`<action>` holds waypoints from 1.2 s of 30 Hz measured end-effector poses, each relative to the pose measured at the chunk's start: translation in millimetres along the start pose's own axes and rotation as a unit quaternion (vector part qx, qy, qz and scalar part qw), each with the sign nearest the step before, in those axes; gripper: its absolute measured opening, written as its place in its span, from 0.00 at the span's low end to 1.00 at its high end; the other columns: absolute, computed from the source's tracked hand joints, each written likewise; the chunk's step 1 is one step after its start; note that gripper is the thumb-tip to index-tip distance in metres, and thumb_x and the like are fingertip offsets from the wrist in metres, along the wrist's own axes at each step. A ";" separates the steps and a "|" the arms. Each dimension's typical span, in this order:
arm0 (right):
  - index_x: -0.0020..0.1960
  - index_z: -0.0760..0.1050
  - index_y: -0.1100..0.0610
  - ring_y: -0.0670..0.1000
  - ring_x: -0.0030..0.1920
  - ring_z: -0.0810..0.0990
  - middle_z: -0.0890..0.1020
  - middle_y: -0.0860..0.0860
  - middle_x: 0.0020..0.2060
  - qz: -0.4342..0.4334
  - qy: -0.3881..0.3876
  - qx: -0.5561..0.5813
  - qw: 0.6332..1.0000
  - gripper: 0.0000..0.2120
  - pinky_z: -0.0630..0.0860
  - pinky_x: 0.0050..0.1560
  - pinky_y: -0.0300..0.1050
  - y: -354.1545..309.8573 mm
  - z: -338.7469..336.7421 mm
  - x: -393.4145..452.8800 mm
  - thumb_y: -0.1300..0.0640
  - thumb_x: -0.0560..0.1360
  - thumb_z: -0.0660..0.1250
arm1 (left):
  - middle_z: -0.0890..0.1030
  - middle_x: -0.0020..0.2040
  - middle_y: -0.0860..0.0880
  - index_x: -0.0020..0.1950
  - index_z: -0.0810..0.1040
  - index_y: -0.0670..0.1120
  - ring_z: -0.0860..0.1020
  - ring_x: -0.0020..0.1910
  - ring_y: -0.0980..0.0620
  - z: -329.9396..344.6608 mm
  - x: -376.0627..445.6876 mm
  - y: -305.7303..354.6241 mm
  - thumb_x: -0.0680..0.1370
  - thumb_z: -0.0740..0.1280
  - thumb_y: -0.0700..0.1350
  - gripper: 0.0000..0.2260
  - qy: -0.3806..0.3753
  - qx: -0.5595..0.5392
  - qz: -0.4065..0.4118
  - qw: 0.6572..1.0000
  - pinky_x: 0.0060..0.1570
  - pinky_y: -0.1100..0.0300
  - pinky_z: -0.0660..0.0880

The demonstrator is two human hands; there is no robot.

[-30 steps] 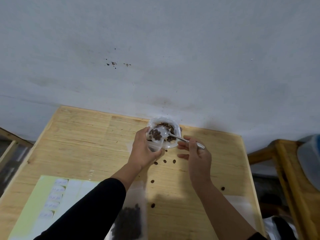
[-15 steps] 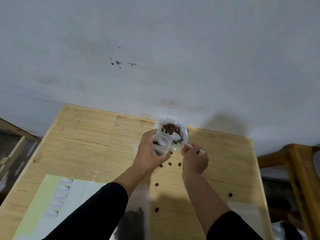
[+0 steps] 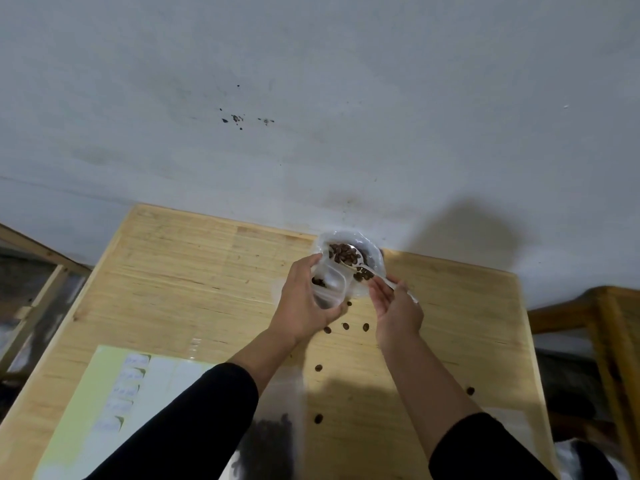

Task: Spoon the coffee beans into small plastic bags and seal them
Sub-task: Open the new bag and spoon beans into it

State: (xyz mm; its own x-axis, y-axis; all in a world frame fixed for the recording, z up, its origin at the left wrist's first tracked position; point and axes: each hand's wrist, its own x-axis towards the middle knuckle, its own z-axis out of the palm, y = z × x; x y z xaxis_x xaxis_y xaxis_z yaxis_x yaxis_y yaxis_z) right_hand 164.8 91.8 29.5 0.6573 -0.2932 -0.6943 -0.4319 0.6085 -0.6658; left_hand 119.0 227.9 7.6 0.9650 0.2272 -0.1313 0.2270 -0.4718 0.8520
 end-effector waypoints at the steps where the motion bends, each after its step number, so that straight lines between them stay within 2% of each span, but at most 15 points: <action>1: 0.46 0.74 0.64 0.51 0.34 0.83 0.81 0.61 0.39 -0.005 -0.006 -0.004 1.000 0.11 0.80 0.32 0.38 -2.8 -2.4 -2.1 0.60 0.81 0.56 | 0.64 0.67 0.55 0.72 0.60 0.51 0.63 0.61 0.65 -0.3 -0.2 0.6 0.64 0.78 0.52 0.42 0.000 -0.002 -0.001 1.000 0.58 0.78 0.59; 4: 0.47 0.74 0.63 0.49 0.32 0.83 0.81 0.60 0.39 -0.024 -0.030 -0.016 0.999 0.12 0.80 0.31 0.37 -13.8 -8.6 -13.6 0.58 0.81 0.56 | 0.64 0.68 0.54 0.72 0.59 0.50 0.63 0.62 0.63 -1.4 -0.5 3.0 0.64 0.79 0.50 0.42 -0.007 -0.012 -0.007 1.000 0.61 0.70 0.61; 9: 0.49 0.75 0.63 0.49 0.33 0.84 0.82 0.60 0.39 -0.053 -0.082 -0.052 0.994 0.12 0.78 0.29 0.37 -33.9 -17.5 -43.6 0.58 0.81 0.55 | 0.65 0.68 0.52 0.72 0.60 0.48 0.64 0.63 0.60 -2.1 -2.5 4.0 0.64 0.79 0.48 0.42 -0.001 -0.026 -0.012 1.000 0.61 0.68 0.61; 12: 0.49 0.77 0.61 0.49 0.35 0.84 0.84 0.56 0.38 -0.114 -0.123 -0.139 0.976 0.13 0.77 0.29 0.37 -33.4 -26.1 -60.4 0.58 0.81 0.55 | 0.64 0.69 0.51 0.72 0.60 0.47 0.64 0.64 0.59 -3.5 -2.8 6.2 0.64 0.78 0.48 0.42 0.005 -0.026 -0.003 1.000 0.61 0.68 0.61; 15: 0.50 0.79 0.57 0.47 0.38 0.84 0.84 0.53 0.39 -0.239 -0.163 -0.261 0.921 0.11 0.78 0.31 0.38 -26.3 -36.6 -71.4 0.58 0.80 0.57 | 0.65 0.69 0.50 0.72 0.60 0.47 0.64 0.64 0.59 -5.1 -3.0 9.3 0.64 0.79 0.51 0.43 0.014 -0.011 0.002 1.000 0.61 0.70 0.60; 18: 0.51 0.80 0.55 0.44 0.36 0.81 0.83 0.50 0.38 -0.349 -0.154 -0.353 0.854 0.08 0.78 0.31 0.36 -20.6 -44.8 -75.9 0.61 0.77 0.63 | 0.65 0.69 0.51 0.72 0.60 0.47 0.64 0.61 0.62 -6.1 -4.9 12.7 0.63 0.79 0.51 0.44 0.017 -0.008 0.008 1.000 0.60 0.72 0.59; 20: 0.49 0.81 0.54 0.42 0.34 0.81 0.82 0.45 0.37 -0.392 -0.128 -0.388 0.824 0.07 0.77 0.34 0.34 -18.3 -50.1 -78.9 0.62 0.74 0.67 | 0.65 0.69 0.50 0.72 0.60 0.47 0.65 0.65 0.59 -7.5 -6.7 14.6 0.63 0.79 0.50 0.43 0.016 -0.013 0.016 1.000 0.62 0.70 0.59; 22: 0.46 0.83 0.53 0.39 0.38 0.80 0.82 0.42 0.36 -0.415 -0.110 -0.435 0.792 0.06 0.74 0.39 0.28 -16.6 -57.6 -80.0 0.62 0.72 0.71 | 0.65 0.69 0.50 0.72 0.60 0.46 0.66 0.67 0.55 -9.1 -8.0 16.6 0.64 0.79 0.50 0.43 0.024 -0.014 0.029 0.999 0.63 0.69 0.60; 24: 0.45 0.83 0.51 0.40 0.38 0.79 0.82 0.42 0.36 -0.391 -0.102 -0.487 0.774 0.05 0.70 0.39 0.25 -15.6 -65.6 -79.0 0.58 0.70 0.72 | 0.65 0.69 0.49 0.72 0.60 0.45 0.65 0.68 0.54 -10.5 -9.5 19.1 0.64 0.78 0.50 0.42 0.031 -0.009 0.040 0.999 0.64 0.68 0.60; 25: 0.45 0.83 0.49 0.41 0.37 0.78 0.83 0.43 0.36 -0.361 -0.103 -0.499 0.781 0.05 0.69 0.39 0.26 -15.6 -70.0 -78.1 0.56 0.70 0.72 | 0.65 0.69 0.48 0.72 0.61 0.44 0.65 0.68 0.54 -10.7 -10.3 20.2 0.64 0.78 0.49 0.42 0.033 -0.008 0.045 0.998 0.64 0.68 0.60; 26: 0.45 0.83 0.49 0.41 0.35 0.78 0.83 0.44 0.35 -0.321 -0.110 -0.483 0.807 0.05 0.70 0.39 0.29 -15.5 -74.5 -77.4 0.56 0.70 0.72 | 0.66 0.68 0.48 0.72 0.61 0.44 0.65 0.68 0.54 -10.6 -11.2 20.8 0.64 0.78 0.49 0.42 0.034 -0.009 0.049 0.998 0.65 0.68 0.60; 28: 0.47 0.83 0.52 0.41 0.34 0.79 0.84 0.47 0.36 -0.231 -0.128 -0.386 0.884 0.07 0.73 0.37 0.33 -17.0 -81.6 -78.0 0.60 0.71 0.71 | 0.66 0.68 0.48 0.72 0.61 0.45 0.66 0.67 0.53 -9.5 -13.5 21.5 0.64 0.79 0.48 0.42 0.037 -0.008 0.054 0.998 0.65 0.66 0.62; 29: 0.48 0.83 0.53 0.41 0.34 0.79 0.85 0.47 0.37 -0.201 -0.122 -0.344 0.909 0.07 0.74 0.36 0.34 -18.0 -85.7 -77.9 0.62 0.71 0.71 | 0.66 0.68 0.48 0.72 0.61 0.45 0.66 0.67 0.54 -8.8 -15.0 21.5 0.64 0.79 0.48 0.42 0.040 -0.003 0.054 0.998 0.65 0.65 0.63; 32: 0.48 0.82 0.52 0.41 0.39 0.81 0.84 0.44 0.40 -0.184 -0.068 -0.304 0.932 0.08 0.76 0.38 0.32 -19.3 -103.4 -66.9 0.62 0.72 0.71 | 0.67 0.68 0.49 0.72 0.61 0.46 0.66 0.66 0.55 -6.4 -19.7 21.0 0.64 0.78 0.49 0.41 0.049 0.012 0.058 0.997 0.63 0.66 0.63; 36: 0.53 0.81 0.56 0.48 0.46 0.81 0.84 0.48 0.45 -0.179 0.019 -0.321 0.930 0.09 0.77 0.48 0.39 -18.7 -123.0 -37.3 0.62 0.73 0.70 | 0.67 0.67 0.48 0.72 0.62 0.46 0.67 0.65 0.55 -3.0 -28.5 23.1 0.64 0.78 0.48 0.41 0.054 0.017 0.060 0.997 0.63 0.64 0.64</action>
State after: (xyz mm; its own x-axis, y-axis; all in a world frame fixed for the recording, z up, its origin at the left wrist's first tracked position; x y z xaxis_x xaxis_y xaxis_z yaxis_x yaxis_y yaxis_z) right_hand 72.3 0.7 34.2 0.8128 -0.4253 -0.3980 -0.4776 -0.0955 -0.8734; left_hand 96.4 213.0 32.5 0.9660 0.2572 0.0267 0.1175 -0.5285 0.8408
